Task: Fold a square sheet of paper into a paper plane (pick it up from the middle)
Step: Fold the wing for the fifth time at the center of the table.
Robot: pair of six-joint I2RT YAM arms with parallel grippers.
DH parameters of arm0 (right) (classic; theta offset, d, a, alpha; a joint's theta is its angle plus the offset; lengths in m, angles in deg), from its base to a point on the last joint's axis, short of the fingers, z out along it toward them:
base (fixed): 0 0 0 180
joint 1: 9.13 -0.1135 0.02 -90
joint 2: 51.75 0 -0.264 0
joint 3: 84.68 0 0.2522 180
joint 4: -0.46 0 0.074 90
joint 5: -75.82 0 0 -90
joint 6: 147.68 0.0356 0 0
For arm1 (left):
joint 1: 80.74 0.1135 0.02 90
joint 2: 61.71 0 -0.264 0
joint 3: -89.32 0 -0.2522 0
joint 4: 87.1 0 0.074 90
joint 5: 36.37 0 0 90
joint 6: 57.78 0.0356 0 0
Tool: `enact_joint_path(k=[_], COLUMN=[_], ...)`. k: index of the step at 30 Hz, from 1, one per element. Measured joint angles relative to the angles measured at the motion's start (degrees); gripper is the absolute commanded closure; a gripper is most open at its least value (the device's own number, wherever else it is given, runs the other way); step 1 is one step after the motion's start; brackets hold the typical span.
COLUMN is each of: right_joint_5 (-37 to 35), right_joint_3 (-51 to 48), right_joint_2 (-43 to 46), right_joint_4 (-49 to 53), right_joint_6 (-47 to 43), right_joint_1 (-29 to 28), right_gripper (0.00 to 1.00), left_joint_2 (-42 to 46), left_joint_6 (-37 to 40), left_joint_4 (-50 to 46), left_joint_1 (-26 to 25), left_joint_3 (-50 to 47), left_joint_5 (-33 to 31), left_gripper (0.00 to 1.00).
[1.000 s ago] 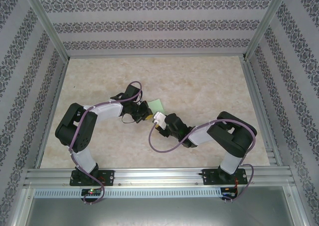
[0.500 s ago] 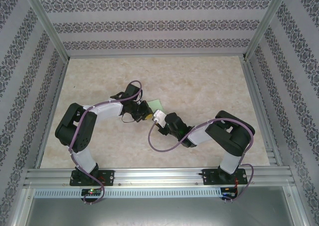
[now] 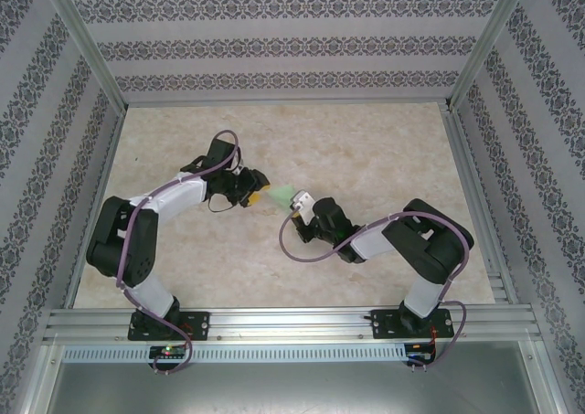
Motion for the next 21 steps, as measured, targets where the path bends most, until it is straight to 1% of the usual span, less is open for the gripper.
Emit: enact_joint_path(k=[3, 8, 14, 21], right_joint_5=[3.2, 8.7, 14.1, 18.4], right_joint_3=[0.0, 0.3, 3.0, 3.9], right_joint_2=[0.5, 0.8, 0.6, -0.9], right_joint_4=[0.0, 0.5, 2.8, 2.8], right_joint_6=[4.0, 11.3, 19.8, 27.5], right_joint_1=[1.4, 3.1, 4.9, 6.0], right_gripper=[0.98, 1.00, 1.00, 1.00], left_joint_2=[1.1, 2.8, 3.1, 3.1], left_joint_6=[0.7, 1.1, 1.5, 2.4], left_joint_4=[1.2, 5.2, 10.1, 15.1], left_joint_1=[0.0, 0.0, -0.4, -2.1], left_joint_3=[-1.1, -5.9, -10.8, -12.7], left_joint_5=[0.1, 0.7, 1.8, 2.6], left_gripper=[0.52, 0.52, 0.53, 0.55])
